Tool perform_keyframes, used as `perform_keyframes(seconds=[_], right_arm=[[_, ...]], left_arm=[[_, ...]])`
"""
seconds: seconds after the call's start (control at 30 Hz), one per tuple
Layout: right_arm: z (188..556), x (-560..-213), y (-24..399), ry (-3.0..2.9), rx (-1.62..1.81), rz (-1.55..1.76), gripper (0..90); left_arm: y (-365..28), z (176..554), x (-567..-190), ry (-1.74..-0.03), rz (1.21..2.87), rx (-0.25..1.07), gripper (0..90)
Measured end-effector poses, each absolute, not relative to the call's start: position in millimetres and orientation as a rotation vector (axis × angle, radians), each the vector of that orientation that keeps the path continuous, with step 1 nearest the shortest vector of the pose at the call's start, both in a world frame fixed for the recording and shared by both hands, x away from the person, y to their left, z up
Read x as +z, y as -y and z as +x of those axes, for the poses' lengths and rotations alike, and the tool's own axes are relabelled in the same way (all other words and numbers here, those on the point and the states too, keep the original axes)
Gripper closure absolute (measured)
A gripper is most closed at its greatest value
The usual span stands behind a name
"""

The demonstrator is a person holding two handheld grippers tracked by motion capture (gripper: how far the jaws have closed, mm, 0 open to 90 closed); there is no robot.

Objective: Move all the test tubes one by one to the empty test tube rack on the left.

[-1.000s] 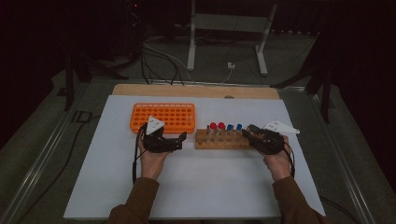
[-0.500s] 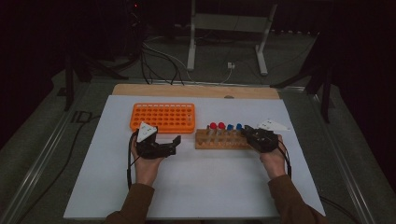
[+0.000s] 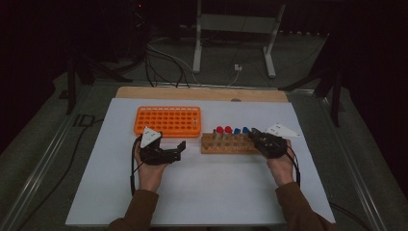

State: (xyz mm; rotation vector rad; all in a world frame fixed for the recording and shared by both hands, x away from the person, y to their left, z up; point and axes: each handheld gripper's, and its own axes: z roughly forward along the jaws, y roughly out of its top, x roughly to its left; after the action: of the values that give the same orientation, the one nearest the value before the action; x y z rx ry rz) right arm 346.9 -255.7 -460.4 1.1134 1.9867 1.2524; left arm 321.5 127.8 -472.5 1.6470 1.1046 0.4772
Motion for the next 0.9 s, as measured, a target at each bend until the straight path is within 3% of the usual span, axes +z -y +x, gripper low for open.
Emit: perform_keyframes(seconds=[0.5,0.9], right_arm=[[332,-426,263,-1.887,1.345,1.074,76.1],[320,-407,259,-1.912,1.464,1.051,76.0]], left_arm=[[-119,315,-465,-1.043,1.656,0.461,0.8],[-90,307,-450,-0.886,1.688,0.472,0.8]])
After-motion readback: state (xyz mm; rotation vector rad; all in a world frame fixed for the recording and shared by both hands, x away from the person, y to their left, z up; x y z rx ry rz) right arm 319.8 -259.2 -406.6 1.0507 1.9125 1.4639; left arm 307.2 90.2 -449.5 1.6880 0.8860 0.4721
